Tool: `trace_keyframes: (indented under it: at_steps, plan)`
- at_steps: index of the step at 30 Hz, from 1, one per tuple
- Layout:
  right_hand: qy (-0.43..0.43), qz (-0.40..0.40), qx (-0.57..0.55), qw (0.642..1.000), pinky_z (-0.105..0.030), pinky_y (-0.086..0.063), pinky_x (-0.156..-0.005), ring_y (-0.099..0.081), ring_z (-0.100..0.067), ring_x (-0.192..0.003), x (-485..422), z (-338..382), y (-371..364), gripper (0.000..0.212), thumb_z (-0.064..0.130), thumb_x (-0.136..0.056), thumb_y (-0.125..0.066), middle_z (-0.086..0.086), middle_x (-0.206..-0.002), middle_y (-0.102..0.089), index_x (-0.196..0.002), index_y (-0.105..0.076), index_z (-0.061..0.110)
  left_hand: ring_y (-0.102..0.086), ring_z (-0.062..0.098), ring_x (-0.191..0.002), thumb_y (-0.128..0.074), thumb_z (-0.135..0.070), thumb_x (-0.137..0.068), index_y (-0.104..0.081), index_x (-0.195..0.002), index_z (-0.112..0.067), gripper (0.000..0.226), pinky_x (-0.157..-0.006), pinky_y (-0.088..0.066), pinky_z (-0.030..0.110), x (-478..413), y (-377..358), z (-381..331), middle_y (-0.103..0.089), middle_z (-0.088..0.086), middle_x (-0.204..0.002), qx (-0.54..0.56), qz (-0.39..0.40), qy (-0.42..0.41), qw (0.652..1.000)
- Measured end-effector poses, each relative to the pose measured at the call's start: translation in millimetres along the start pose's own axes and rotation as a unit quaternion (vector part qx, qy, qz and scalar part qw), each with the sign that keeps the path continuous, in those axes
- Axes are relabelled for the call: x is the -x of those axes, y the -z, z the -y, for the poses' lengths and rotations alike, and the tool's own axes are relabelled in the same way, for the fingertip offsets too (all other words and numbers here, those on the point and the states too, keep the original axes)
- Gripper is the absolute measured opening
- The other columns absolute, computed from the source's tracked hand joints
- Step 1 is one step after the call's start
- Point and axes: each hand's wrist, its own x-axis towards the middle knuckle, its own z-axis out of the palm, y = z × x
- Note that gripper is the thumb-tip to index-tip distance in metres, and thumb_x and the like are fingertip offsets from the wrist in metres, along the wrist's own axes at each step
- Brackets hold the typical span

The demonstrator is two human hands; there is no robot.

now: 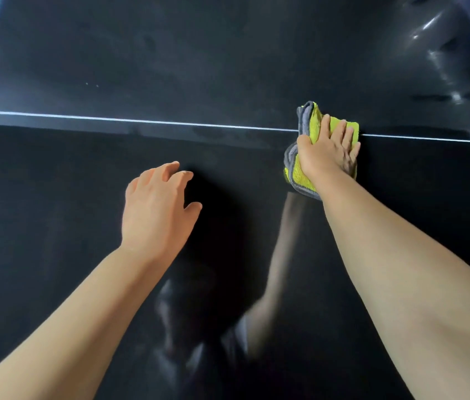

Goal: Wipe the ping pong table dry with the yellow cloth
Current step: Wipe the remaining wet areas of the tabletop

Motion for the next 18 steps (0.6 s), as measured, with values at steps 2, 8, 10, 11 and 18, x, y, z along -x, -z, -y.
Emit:
trace_keyframes:
  at_steps: [2, 8, 10, 11, 18]
  plan:
    - [0.028, -0.002, 0.005, 1.000, -0.045, 0.009, -0.121, 0.010, -0.024, -0.151, 9, 33, -5, 0.068, 0.046, -0.099, -0.025, -0.008, -0.165, 0.006, -0.158, 0.000, 0.024, -0.042, 0.027, -0.128, -0.070, -0.027, -0.079, -0.059, -0.126, -0.017, 0.050, -0.106, -0.028, 0.042, 5, 6, 21, -0.049, 0.005, -0.139, 0.006, -0.004, 0.020, 1.000]
    - [0.107, -0.003, 0.016, 0.994, -0.046, 0.010, -0.121, 0.009, -0.026, -0.151, 43, 144, -17, 0.070, 0.048, -0.098, -0.027, -0.010, -0.165, 0.006, -0.158, 0.001, 0.024, -0.041, 0.024, -0.129, -0.069, -0.028, -0.080, -0.058, -0.127, -0.017, 0.049, -0.107, -0.027, 0.040, 25, 37, 90, -0.048, 0.003, -0.139, 0.009, -0.020, 0.061, 0.998]
    - [0.132, -0.004, 0.018, 0.991, -0.046, 0.009, -0.121, 0.009, -0.027, -0.151, 57, 184, -21, 0.071, 0.048, -0.098, -0.027, -0.010, -0.165, 0.006, -0.158, 0.001, 0.024, -0.040, 0.024, -0.130, -0.069, -0.028, -0.080, -0.057, -0.128, -0.018, 0.050, -0.108, -0.026, 0.041, 31, 53, 119, -0.048, 0.003, -0.140, 0.007, -0.031, 0.079, 0.996]
    - [0.143, -0.004, 0.016, 0.990, -0.047, 0.009, -0.121, 0.009, -0.027, -0.151, 65, 204, -23, 0.071, 0.049, -0.097, -0.027, -0.011, -0.165, 0.005, -0.158, 0.000, 0.024, -0.040, 0.025, -0.130, -0.069, -0.028, -0.081, -0.057, -0.128, -0.018, 0.050, -0.108, -0.026, 0.042, 34, 61, 135, -0.048, 0.003, -0.140, 0.003, -0.037, 0.087, 0.996]
    - [0.230, 0.001, 0.025, 0.973, -0.048, 0.009, -0.121, 0.009, -0.028, -0.151, 120, 341, -34, 0.072, 0.051, -0.097, -0.026, -0.011, -0.165, 0.006, -0.158, 0.000, 0.024, -0.040, 0.029, -0.128, -0.069, -0.026, -0.081, -0.056, -0.129, -0.017, 0.051, -0.107, -0.026, 0.042, 50, 107, 227, -0.047, 0.005, -0.141, 0.004, -0.058, 0.131, 0.990]
